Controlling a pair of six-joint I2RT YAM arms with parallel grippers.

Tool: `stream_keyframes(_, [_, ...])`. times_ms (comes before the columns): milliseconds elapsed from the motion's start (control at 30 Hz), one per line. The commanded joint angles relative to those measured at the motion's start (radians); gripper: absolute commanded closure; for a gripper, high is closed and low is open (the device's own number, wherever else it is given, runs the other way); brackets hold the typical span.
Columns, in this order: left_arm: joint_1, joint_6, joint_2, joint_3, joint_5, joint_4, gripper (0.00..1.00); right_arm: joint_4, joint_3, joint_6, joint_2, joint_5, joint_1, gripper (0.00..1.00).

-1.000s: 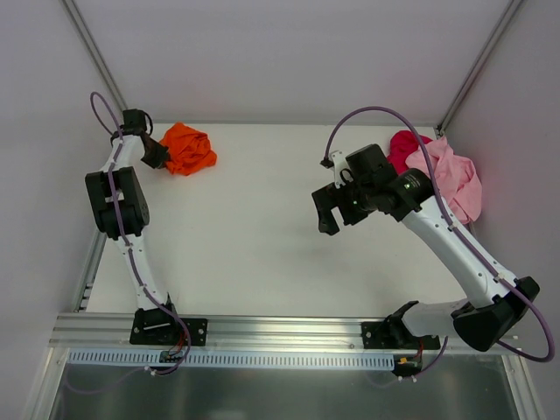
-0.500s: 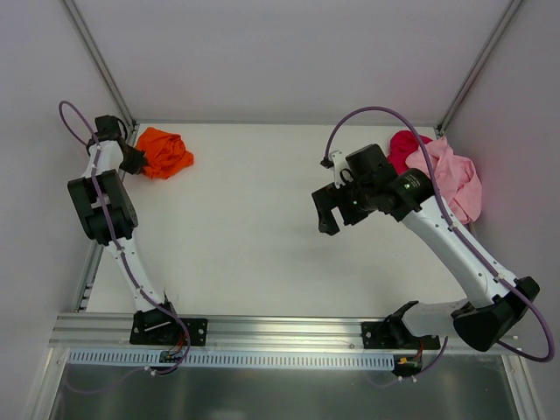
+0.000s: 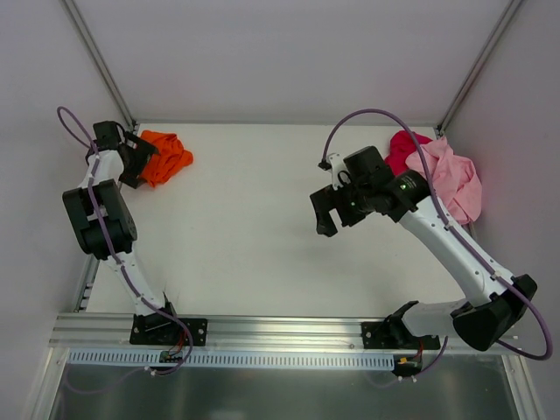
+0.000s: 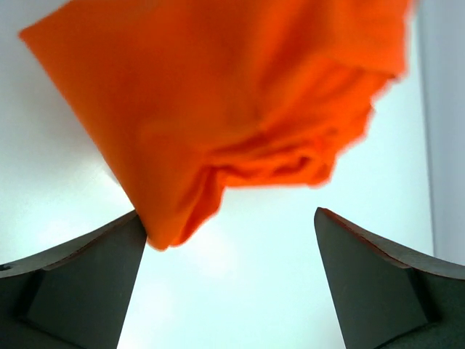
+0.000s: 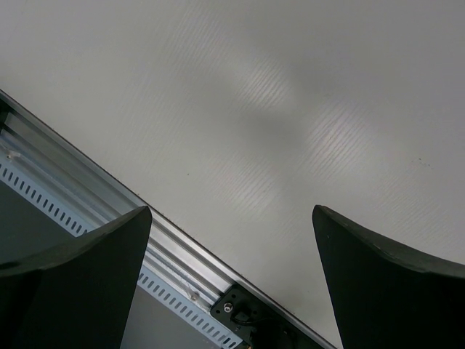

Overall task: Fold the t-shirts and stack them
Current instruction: Put the neatly folded tshirt into the corner of the board with the left arm

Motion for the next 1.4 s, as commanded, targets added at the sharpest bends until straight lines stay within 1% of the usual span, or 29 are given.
stream_keyframes(0, [-0.038,-0.004,-0.167,-0.057,0.090,0.110,0.01,0.047,-0.021,0.006,0.008,-0.035,-0.003,0.00])
stream_keyframes(133, [-0.082,-0.006,-0.244,-0.115,0.172,0.118,0.01,0.077,-0.036,0.012,0.025,-0.056,-0.003,0.00])
stream_keyframes(233, [-0.130,0.016,-0.290,-0.146,0.199,0.127,0.01,0.099,-0.036,0.012,0.042,-0.065,-0.005,0.00])
stream_keyframes(333, [-0.151,0.042,-0.310,-0.137,0.226,0.115,0.01,0.116,-0.036,0.020,0.049,-0.075,-0.003,0.01])
stream_keyframes(467, [-0.150,0.094,-0.306,-0.100,0.109,0.063,0.01,0.119,-0.036,0.022,0.045,-0.079,-0.002,0.00])
stream_keyframes(567, [-0.150,0.120,-0.249,-0.047,0.094,0.023,0.01,0.113,-0.038,0.020,0.023,-0.062,-0.002,0.00])
stream_keyframes(633, [-0.150,0.112,-0.177,0.015,0.133,0.006,0.01,0.108,-0.038,0.013,0.013,-0.039,-0.002,0.00])
stream_keyframes(667, [-0.151,0.105,-0.136,0.029,0.230,0.029,0.01,0.107,-0.038,0.011,0.005,-0.030,-0.005,0.00])
stream_keyframes(767, [-0.180,0.088,-0.123,0.052,0.337,0.071,0.01,0.116,-0.047,0.014,0.005,0.028,-0.012,0.00])
stream_keyframes(800, [-0.196,0.095,-0.137,0.049,0.338,0.072,0.01,0.120,-0.047,0.019,0.008,0.033,-0.016,0.00])
stream_keyframes(900, [-0.275,0.129,-0.226,0.000,0.363,0.101,0.01,0.140,-0.038,0.035,0.037,0.057,-0.029,0.00])
stream_keyframes(933, [-0.304,0.169,-0.252,-0.013,0.365,0.097,0.01,0.143,-0.027,0.046,0.048,0.069,-0.032,0.00])
stream_keyframes(967, [-0.365,0.203,-0.308,-0.029,0.360,0.088,0.02,0.146,-0.014,0.052,0.072,0.079,-0.039,0.00])
stream_keyframes(1000, [-0.419,0.235,-0.336,-0.036,0.327,0.047,0.02,0.150,0.026,0.054,0.089,0.106,-0.042,0.00])
stream_keyframes(1033, [-0.462,0.313,-0.361,-0.040,0.296,0.019,0.03,0.147,0.049,0.058,0.107,0.123,-0.051,0.00])
stream_keyframes(1067, [-0.549,0.341,-0.411,-0.060,0.261,-0.006,0.04,0.139,0.072,0.058,0.149,0.132,-0.057,0.00])
stream_keyframes(1100, [-0.584,0.358,-0.437,-0.080,0.234,-0.029,0.04,0.130,0.098,0.060,0.173,0.145,-0.063,0.00])
stream_keyframes(1133, [-0.614,0.370,-0.462,-0.101,0.210,-0.035,0.05,0.114,0.159,0.063,0.202,0.145,-0.077,0.00])
stream_keyframes(1167, [-0.669,0.370,-0.514,-0.158,0.191,-0.038,0.06,0.088,0.187,0.066,0.256,0.145,-0.085,0.00])
stream_keyframes(1200, [-0.696,0.372,-0.545,-0.192,0.158,-0.037,0.06,0.075,0.236,0.071,0.281,0.145,-0.091,0.00])
stream_keyframes(1233, [-0.723,0.378,-0.603,-0.251,0.141,-0.037,0.07,0.067,0.253,0.074,0.301,0.178,-0.100,0.00])
stream_keyframes(1267, [-0.786,0.384,-0.626,-0.278,0.109,-0.043,0.06,0.064,0.263,0.083,0.315,0.178,-0.108,0.00])
stream_keyframes(1300, [-0.809,0.381,-0.652,-0.310,0.070,-0.050,0.06,0.067,0.272,0.091,0.334,0.175,-0.121,0.00])
stream_keyframes(1333, [-0.823,0.369,-0.699,-0.382,0.064,-0.046,0.07,0.082,0.269,0.098,0.338,0.168,-0.128,0.00])
stream_keyframes(1367, [-0.829,0.335,-0.724,-0.420,0.064,-0.038,0.07,0.090,0.269,0.112,0.341,0.166,-0.134,0.00])
